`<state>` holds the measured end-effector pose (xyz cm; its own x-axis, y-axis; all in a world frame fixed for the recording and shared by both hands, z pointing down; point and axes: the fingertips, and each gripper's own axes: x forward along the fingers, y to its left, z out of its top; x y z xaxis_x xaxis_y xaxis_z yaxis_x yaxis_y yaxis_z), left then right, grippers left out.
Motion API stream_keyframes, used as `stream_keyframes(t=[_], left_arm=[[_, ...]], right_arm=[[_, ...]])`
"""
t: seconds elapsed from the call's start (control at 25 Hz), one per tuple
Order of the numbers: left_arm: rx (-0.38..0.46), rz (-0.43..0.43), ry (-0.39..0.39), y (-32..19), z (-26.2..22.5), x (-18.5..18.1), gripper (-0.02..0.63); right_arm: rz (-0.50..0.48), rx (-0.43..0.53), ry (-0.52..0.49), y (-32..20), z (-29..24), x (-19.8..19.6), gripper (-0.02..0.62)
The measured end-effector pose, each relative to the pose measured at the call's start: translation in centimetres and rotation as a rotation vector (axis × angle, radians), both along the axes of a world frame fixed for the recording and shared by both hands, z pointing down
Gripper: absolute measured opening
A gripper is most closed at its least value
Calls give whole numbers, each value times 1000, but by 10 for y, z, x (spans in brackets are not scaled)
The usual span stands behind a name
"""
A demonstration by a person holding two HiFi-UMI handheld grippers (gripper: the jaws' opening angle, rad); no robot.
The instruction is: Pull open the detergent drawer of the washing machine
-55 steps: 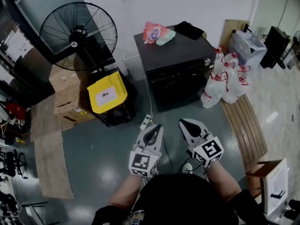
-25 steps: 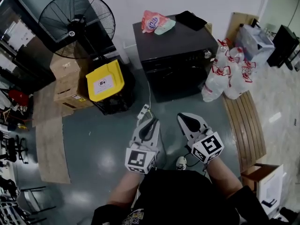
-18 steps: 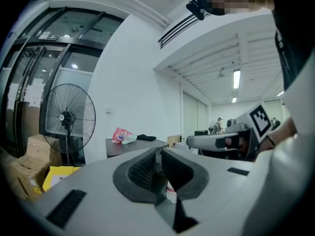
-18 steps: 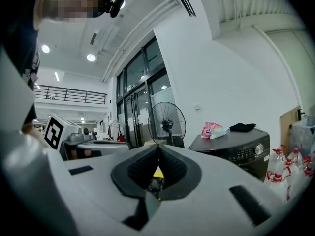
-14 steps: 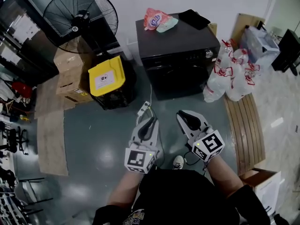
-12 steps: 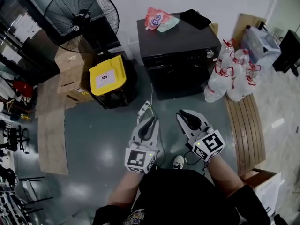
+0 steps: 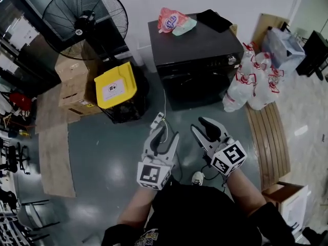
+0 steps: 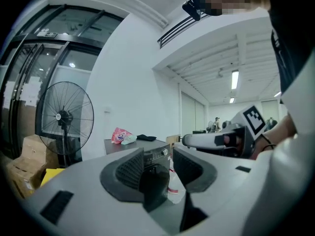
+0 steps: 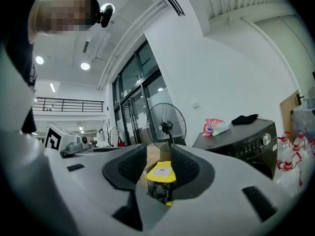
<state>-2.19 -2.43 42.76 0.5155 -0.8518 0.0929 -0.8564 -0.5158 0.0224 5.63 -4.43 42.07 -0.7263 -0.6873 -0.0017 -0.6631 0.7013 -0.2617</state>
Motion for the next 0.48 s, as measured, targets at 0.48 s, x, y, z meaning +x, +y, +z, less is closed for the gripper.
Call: stream_keyframes(t=[0.48], left_arm=[[28, 189, -21, -98, 1, -81, 232]], right_arm=[[169, -144, -146, -101, 17, -74, 255]])
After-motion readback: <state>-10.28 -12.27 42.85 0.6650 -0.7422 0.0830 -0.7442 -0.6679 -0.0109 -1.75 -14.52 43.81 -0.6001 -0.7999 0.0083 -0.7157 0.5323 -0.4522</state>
